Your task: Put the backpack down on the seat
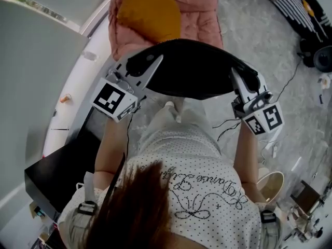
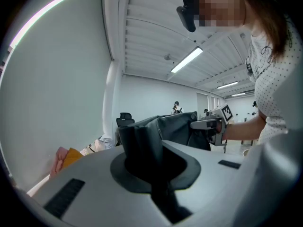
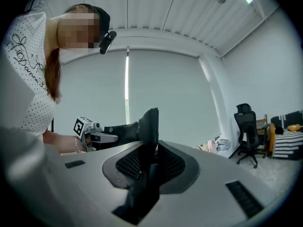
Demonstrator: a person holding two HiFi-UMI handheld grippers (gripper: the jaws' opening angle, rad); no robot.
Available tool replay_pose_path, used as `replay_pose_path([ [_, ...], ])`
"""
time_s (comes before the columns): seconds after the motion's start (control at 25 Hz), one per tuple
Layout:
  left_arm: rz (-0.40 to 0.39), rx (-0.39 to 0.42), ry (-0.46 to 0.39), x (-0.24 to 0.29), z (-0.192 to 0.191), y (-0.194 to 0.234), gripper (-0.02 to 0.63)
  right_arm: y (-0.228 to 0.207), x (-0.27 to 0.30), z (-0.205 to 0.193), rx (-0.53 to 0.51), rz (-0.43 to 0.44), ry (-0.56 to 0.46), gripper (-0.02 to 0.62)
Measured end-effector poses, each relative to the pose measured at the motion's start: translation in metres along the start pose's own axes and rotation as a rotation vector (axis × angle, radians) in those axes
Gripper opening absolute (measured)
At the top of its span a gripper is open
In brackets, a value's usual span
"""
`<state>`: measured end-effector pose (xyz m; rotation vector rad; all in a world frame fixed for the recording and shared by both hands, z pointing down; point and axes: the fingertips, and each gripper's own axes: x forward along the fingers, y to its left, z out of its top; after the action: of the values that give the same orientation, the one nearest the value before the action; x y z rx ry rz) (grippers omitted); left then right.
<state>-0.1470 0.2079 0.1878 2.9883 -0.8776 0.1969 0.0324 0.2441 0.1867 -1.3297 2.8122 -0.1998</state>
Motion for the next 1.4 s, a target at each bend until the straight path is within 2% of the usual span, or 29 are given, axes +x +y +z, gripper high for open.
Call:
replay_pose_path([
  [0.36,0.099,0.021,-0.015,0.079,0.013,0.030,0.032,-0.093,0.030,0.015,-0.021,0.096,-0.017,0.089],
  [0.68,0.166,0.021,-0.022,0.140,0.025,0.040,0.032,-0.165,0.043,0.029,-0.045,0.146,-0.030,0.091],
  [1.04,0.199,0.045,-0.007,0.164,0.035,0.078,0.032,-0.196,0.080,0.038,-0.030,0.159,-0.056,0.091],
  [1.4,0.155,0.035,-0.026,0.186,0.037,0.130,0.032,-0.217,0.122,0.048,-0.048,0.103,-0.052,0.092],
])
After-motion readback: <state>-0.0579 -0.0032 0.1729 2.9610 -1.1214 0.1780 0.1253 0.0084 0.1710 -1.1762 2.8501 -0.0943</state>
